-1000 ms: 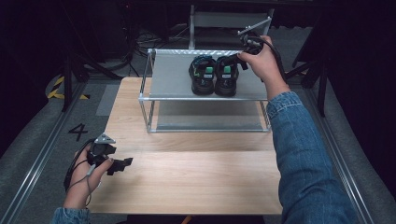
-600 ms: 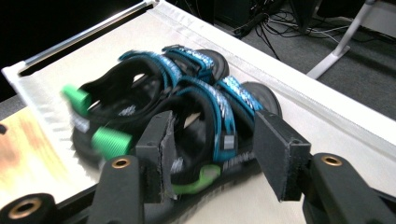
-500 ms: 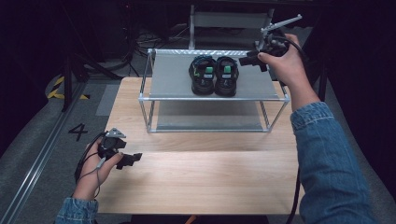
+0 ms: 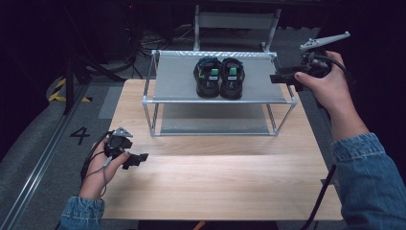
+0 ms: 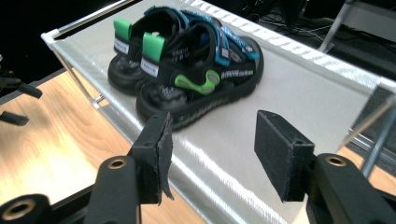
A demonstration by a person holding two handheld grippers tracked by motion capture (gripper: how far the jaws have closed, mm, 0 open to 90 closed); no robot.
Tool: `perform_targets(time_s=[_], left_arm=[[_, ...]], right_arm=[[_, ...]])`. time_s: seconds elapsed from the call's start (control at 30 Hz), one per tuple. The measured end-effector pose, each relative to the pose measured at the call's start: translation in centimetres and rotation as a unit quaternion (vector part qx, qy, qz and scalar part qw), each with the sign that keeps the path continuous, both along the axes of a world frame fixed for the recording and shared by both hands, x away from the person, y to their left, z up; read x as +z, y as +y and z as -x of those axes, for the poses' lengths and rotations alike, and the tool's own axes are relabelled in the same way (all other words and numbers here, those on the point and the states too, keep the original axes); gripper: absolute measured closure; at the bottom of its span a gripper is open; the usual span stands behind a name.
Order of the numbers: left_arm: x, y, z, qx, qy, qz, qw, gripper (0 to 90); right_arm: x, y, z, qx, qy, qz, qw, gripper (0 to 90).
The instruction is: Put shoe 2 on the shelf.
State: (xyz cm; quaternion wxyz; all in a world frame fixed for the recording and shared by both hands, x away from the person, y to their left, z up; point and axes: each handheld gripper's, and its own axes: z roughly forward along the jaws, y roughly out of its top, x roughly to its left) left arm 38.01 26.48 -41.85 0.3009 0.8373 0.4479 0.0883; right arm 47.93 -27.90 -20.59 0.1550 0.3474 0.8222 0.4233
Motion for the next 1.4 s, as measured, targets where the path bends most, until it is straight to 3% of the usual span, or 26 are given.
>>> perform_targets(time_s=[0.1,0.23,0.5,0.97,1.13,1.4], left_arm=[[0.1,0.4,-0.1,0.007,-0.004,0.002,1.0000,17.4],[0.1,0.5,0.0,0.011,-0.005,0.004,0.9999,17.4],[0.2,0.8,0.0,0.012,-0.005,0.003,0.9999,17.4],[0.4,1.1,0.2,0.015,-0.007,0.007,0.9998,17.4],[0.5,1.3,0.1,0.013,-0.006,0.007,0.9999,17.4],[0.6,1.2,0.2,0.015,-0.008,0.010,0.9998,17.3]], right_arm=[[-0.8,-1.3,1.8,-0.004,0.001,-0.005,1.0000,46.0],[-2.0,-2.5,3.4,-0.021,0.023,-0.012,0.9994,45.9],[-4.5,-4.5,6.0,-0.028,0.024,-0.009,0.9993,45.7],[-8.3,-7.5,8.2,-0.051,0.047,0.005,0.9976,42.4],[-10.1,-8.0,8.8,-0.056,0.044,0.007,0.9974,40.8],[-11.1,-8.2,9.5,-0.060,0.040,0.001,0.9974,40.0]])
